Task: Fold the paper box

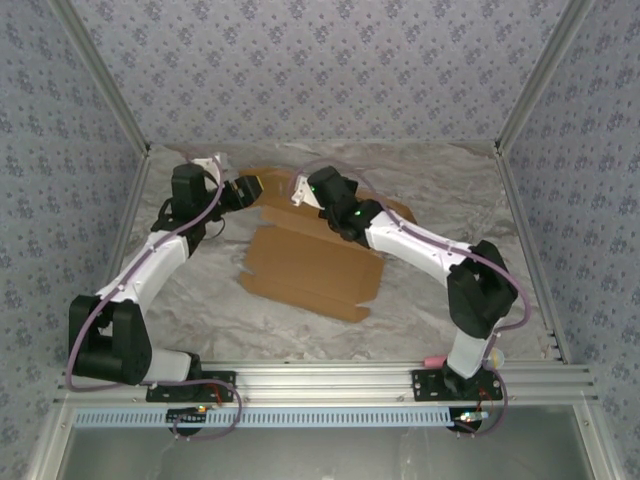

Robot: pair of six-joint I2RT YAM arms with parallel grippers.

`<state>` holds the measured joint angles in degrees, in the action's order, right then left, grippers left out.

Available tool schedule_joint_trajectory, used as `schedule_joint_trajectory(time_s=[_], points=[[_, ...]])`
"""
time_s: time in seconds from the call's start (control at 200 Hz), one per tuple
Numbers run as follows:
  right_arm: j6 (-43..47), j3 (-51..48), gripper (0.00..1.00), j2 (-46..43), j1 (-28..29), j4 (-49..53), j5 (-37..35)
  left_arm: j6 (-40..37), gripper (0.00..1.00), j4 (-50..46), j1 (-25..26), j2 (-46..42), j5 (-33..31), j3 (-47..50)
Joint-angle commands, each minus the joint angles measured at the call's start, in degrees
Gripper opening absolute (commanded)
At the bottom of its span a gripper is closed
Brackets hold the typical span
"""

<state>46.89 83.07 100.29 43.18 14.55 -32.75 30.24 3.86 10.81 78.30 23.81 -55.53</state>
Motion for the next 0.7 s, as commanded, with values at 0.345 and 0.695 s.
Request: schedule_joint_trajectory(time_s=[0.345,0.695], points=[[-18.14,17.05,0.0,-1.09,-10.6,33.31,27.92,-12.64,0.66,7.24,1.31,0.78,3.79,8.85],[-19.48,21.08,0.0,-1.66,-13.51,37.77,34.82,-22.46,0.68,6.5,3.25,10.25,2.95,1.7]])
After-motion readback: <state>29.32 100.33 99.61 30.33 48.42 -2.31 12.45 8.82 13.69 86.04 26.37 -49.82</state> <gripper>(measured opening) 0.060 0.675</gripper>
